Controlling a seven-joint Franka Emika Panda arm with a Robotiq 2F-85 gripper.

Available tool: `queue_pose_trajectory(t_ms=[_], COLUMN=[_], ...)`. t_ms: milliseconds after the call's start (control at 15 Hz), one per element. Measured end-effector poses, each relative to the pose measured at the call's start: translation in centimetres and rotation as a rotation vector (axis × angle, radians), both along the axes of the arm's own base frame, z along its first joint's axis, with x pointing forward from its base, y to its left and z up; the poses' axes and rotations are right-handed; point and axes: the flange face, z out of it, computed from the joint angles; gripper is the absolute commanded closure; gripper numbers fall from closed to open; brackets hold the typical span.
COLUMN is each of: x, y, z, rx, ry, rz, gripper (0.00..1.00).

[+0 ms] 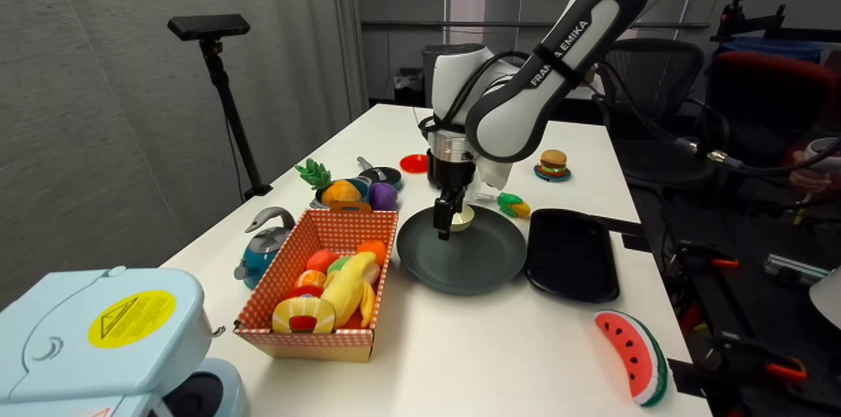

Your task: Put the white bowl in the black pot then place the plate over the pot

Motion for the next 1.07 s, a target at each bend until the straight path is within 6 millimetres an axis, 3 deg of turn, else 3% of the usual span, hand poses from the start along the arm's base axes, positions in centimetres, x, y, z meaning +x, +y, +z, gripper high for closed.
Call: queue_pose_trajectory(t_ms=[67,200,333,400,467,933,1067], x=[0.0,0.0,0.2,0.3,0.4,0.4,0.4], y=[0.1,0.0,-0.4,-0.6,-0.8,-1.2,-1.3], z=[-0.1,-0.3,-0.4,-0.4,-0.4,-1.1,-1.3], rx=[0.001,0.001,0.0,0.0,-0.001,0.006,0.005], ry=[0.002,0.003,0.001,0.0,-0.002,0.005,0.007], rz=[0.001,-0.001,-0.006,-0.009,-0.013,-0.031,-0.032], gripper=[0.22,0.19,0.25,0.47,0.47,0.99,1.0])
